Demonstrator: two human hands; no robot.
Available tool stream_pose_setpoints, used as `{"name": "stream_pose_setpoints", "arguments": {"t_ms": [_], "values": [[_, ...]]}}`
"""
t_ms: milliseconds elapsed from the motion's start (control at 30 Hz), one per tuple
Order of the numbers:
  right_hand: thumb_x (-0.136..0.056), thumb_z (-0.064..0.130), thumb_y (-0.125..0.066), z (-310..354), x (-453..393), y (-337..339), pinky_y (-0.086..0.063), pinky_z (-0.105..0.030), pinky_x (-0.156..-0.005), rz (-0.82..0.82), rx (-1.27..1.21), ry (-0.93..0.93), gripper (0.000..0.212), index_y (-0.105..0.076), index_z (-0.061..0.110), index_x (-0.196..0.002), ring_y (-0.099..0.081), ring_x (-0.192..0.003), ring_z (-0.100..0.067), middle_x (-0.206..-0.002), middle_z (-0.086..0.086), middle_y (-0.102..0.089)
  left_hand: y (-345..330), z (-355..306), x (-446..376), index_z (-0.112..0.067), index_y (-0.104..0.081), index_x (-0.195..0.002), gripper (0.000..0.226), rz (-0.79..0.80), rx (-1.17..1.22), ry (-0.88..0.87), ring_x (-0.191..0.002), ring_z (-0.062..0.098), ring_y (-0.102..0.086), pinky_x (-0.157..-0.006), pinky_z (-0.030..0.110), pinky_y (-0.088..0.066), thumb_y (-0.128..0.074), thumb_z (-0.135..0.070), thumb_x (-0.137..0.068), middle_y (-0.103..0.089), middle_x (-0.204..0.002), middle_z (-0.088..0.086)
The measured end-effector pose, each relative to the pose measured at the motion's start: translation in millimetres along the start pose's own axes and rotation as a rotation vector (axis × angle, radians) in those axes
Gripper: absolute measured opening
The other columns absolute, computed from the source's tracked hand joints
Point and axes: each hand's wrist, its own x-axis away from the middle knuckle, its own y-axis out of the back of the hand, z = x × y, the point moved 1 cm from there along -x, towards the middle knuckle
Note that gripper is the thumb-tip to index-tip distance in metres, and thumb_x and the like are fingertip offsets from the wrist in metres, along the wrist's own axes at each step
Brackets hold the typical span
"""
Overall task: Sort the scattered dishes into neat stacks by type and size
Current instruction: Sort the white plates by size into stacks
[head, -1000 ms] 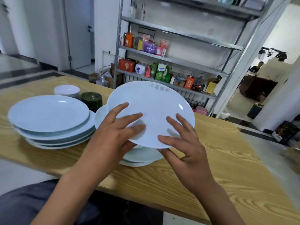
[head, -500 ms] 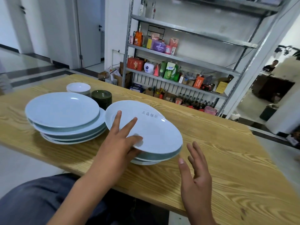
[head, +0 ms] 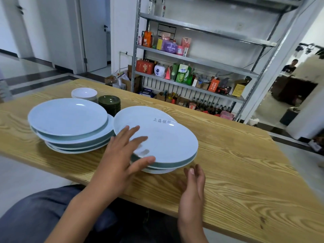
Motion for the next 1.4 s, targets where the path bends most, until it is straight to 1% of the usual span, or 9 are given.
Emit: {"name": "stream_pose_setpoints", "arguments": {"t_ms": [133, 233, 367, 500, 633, 733, 967, 1167, 1400], "values": [[-0.098, 0.048, -0.041, -6, 3, -5, -0.033, -0.039, -0.11, 0.027, -0.037, -0.103, 0.054, -0.028, 0.036, -0.149, -0.046, -0.131, -0.016, -0.147, 0.008, -0.044, 0, 7, 15, -0.027, -0.052, -0.127, 0.058, -0.282, 0.327, 0.292, -0.123, 0.0, -0.044, -0.1, 0.032, -0.037, -0.031, -0.066, -0.09, -0.052, -0.131, -0.013], [-0.097, 0.041, -0.047, -9, 12, -12, -0.035, -0.038, -0.111, 0.115, -0.092, -0.121, 0.047, -0.039, 0.033, -0.143, -0.05, -0.127, -0.009, -0.14, 0.009, -0.053, -5, 9, 19, -0.031, -0.055, -0.12, 0.049, -0.344, 0.583, 0.627, -0.095, 0.003, -0.057, -0.093, 0.04, -0.045, -0.032, -0.064, -0.092, -0.06, -0.101, -0.019], [-0.074, 0.007, -0.07, -18, 22, -24, -0.049, -0.018, -0.088, 0.23, -0.121, -0.069, 0.068, -0.044, 0.027, -0.134, -0.059, -0.112, 0.001, -0.129, 0.007, -0.06, -15, 28, -2, -0.014, -0.049, -0.133, 0.066, -0.25, 1.002, 1.028, -0.107, 0.017, -0.057, -0.087, 0.036, -0.048, -0.032, -0.063, -0.093, -0.057, -0.123, 0.002], [-0.063, -0.004, -0.064, -21, 21, -26, -0.052, -0.019, -0.077, 0.25, -0.14, -0.054, 0.082, -0.042, 0.023, -0.137, -0.064, -0.101, -0.001, -0.12, 0.005, -0.063, -21, 25, -8, -0.011, -0.046, -0.134, 0.065, -0.174, 1.164, 1.014, -0.107, 0.018, -0.06, -0.086, 0.037, -0.049, -0.026, -0.059, -0.095, -0.059, -0.127, 0.007], [-0.064, -0.003, -0.068, -13, 7, -11, -0.045, -0.037, -0.102, 0.233, -0.068, -0.043, 0.083, -0.043, 0.027, -0.138, -0.059, -0.113, -0.003, -0.122, 0.01, -0.064, -26, 16, -7, -0.007, -0.041, -0.138, 0.061, -0.207, 1.138, 1.02, -0.11, 0.033, -0.059, -0.094, 0.047, -0.047, -0.029, -0.052, -0.098, -0.052, -0.135, 0.018], [-0.076, -0.011, -0.062, -6, -11, 5, -0.046, -0.027, -0.094, 0.206, -0.044, -0.034, 0.069, -0.049, 0.025, -0.133, -0.061, -0.11, -0.002, -0.117, 0.011, -0.068, -27, 11, -5, -0.013, -0.038, -0.135, 0.044, -0.208, 1.164, 1.016, -0.096, 0.033, -0.063, -0.093, 0.049, -0.047, -0.04, -0.038, -0.1, -0.059, -0.111, 0.016], [-0.072, -0.019, -0.047, 5, -54, 28, -0.041, -0.046, -0.107, 0.142, 0.032, 0.018, 0.068, -0.057, 0.021, -0.126, -0.057, -0.12, -0.014, -0.123, 0.007, -0.066, -48, 4, -4, -0.012, -0.038, -0.126, 0.03, -0.103, 1.178, 1.019, -0.081, 0.033, -0.07, -0.075, 0.041, -0.056, -0.04, -0.004, -0.098, -0.064, -0.094, 0.026], [-0.073, -0.019, -0.047, 12, -77, 43, -0.046, -0.041, -0.102, 0.207, 0.12, 0.055, 0.068, -0.057, 0.022, -0.126, -0.056, -0.12, -0.005, -0.126, 0.012, -0.064, -60, 8, -7, -0.005, -0.049, -0.117, 0.031, 0.057, 1.154, 1.001, -0.089, 0.034, -0.069, -0.073, 0.039, -0.058, -0.047, 0.01, -0.09, -0.069, -0.096, 0.027], [-0.07, -0.017, -0.067, 14, -95, 44, -0.053, -0.027, -0.082, 0.306, 0.222, 0.071, 0.061, -0.057, 0.012, -0.122, -0.065, -0.105, -0.011, -0.112, 0.003, -0.07, -60, 22, -23, -0.008, -0.058, -0.12, 0.032, -0.074, 1.015, 0.843, -0.103, 0.022, -0.065, -0.086, 0.04, -0.055, -0.045, 0.003, -0.093, -0.065, -0.114, 0.01]]}}
